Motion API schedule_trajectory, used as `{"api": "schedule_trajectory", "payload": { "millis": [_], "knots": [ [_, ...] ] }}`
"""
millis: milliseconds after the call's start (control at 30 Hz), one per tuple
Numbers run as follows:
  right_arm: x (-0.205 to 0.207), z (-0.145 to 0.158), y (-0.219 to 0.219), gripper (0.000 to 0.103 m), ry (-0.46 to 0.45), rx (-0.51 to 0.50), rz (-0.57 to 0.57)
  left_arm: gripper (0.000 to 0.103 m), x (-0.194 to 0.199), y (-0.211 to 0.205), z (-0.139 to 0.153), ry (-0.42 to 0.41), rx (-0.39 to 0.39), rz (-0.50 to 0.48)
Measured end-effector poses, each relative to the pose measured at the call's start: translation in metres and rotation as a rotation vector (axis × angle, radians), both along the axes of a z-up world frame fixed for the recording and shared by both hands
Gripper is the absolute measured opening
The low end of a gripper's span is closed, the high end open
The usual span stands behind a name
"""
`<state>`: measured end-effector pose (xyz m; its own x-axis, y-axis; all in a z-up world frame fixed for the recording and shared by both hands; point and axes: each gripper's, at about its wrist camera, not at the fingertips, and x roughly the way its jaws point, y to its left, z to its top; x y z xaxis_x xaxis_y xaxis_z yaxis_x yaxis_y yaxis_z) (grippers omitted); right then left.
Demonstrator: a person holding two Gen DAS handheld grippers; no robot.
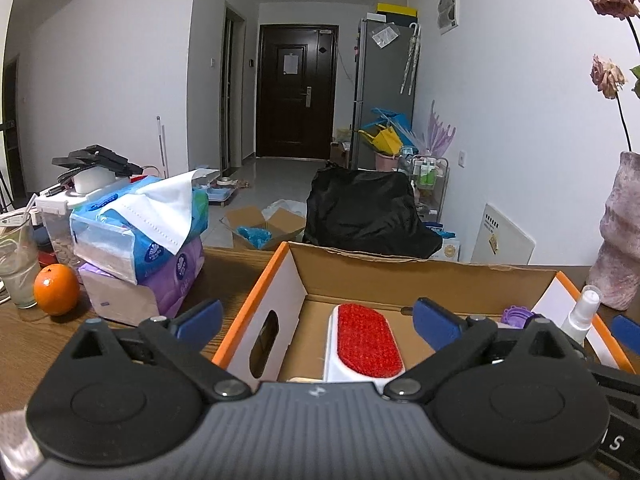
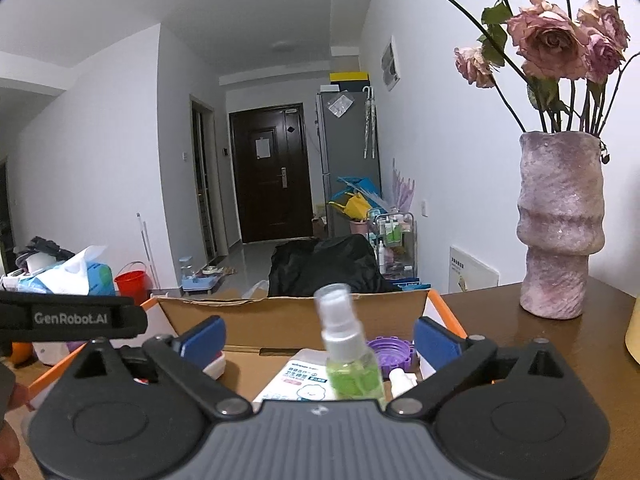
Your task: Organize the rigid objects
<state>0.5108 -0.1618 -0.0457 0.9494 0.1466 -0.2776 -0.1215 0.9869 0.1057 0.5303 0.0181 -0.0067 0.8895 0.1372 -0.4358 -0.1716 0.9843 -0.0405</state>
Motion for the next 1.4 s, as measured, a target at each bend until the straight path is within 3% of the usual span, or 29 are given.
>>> {"api": "schedule_trajectory", "payload": {
  "millis": [667,1400],
  "knots": [
    [-0.002,0.000,-0.003,0.103,0.013,0.008,-0.005,0.103,-0.004,0.002,0.002,-0.004,-0.017,0.007],
    [-0.056,0.022,-0.023,0.103,0.024,0.007,0.009,0.103,-0.070,0.004,0.023,-0.087,0.019,-0.054]
  ]
}}
